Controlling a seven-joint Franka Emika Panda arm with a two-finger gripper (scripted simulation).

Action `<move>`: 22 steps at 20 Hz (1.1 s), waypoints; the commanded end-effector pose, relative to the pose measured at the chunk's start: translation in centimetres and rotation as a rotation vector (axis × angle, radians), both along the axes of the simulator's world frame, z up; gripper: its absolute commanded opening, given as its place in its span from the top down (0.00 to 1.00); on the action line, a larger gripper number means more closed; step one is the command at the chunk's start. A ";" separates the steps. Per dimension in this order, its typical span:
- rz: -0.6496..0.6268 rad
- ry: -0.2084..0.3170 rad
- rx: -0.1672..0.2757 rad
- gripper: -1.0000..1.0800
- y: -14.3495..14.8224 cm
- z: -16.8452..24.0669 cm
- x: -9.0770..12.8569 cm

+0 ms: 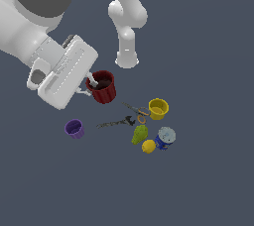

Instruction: Pick up a designated object from a clutter of objects.

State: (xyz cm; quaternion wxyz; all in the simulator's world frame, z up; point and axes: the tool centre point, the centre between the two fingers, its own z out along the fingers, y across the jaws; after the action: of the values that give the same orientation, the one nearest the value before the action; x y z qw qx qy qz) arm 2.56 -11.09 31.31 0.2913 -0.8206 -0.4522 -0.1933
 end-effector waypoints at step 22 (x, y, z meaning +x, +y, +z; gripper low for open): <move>0.000 -0.008 0.005 1.00 -6.7 15.1 -9.1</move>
State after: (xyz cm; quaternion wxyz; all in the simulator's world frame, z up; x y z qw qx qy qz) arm -6.27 -17.51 45.82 0.2919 -0.8191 -0.4526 -0.1974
